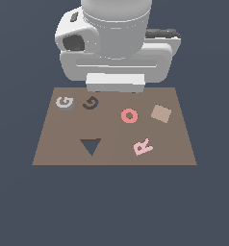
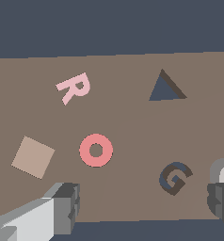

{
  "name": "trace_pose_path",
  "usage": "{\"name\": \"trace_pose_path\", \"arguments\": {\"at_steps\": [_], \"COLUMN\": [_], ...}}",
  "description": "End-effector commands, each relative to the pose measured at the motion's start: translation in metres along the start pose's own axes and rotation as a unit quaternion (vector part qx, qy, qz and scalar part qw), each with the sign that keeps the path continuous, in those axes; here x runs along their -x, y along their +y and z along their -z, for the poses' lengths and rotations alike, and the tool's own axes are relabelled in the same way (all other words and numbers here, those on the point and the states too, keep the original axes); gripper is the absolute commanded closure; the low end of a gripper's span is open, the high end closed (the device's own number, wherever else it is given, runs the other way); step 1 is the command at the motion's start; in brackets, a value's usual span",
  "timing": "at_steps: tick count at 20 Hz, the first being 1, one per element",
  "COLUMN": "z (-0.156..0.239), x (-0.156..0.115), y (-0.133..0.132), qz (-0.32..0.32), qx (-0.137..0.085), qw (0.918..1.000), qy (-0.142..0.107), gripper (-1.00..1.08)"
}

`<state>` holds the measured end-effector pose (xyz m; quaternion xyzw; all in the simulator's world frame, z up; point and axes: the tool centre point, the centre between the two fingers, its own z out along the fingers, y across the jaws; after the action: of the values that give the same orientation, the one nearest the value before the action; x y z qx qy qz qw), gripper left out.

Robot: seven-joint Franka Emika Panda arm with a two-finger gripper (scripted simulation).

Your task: Insert a designated object into the corresponding slot on a board.

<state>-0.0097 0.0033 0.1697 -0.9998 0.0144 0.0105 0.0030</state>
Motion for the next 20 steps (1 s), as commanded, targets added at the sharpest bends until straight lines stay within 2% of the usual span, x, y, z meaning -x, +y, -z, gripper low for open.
{"name": "trace_pose_path", "arguments": {"at_steps": [1, 10, 20], "z": [0.0, -0.004, -0.018], "x": [0.0, 0.006, 0.025], "y": [0.0, 0.004, 0.019], "qz": [0.0, 0.025, 0.108], "qx": [0.0, 0.0, 0.002], "qw": [1.0, 0.9997, 0.9941], "qy": [0.0, 0.0, 0.001], "gripper": [-0.92, -0.92, -0.92]}}
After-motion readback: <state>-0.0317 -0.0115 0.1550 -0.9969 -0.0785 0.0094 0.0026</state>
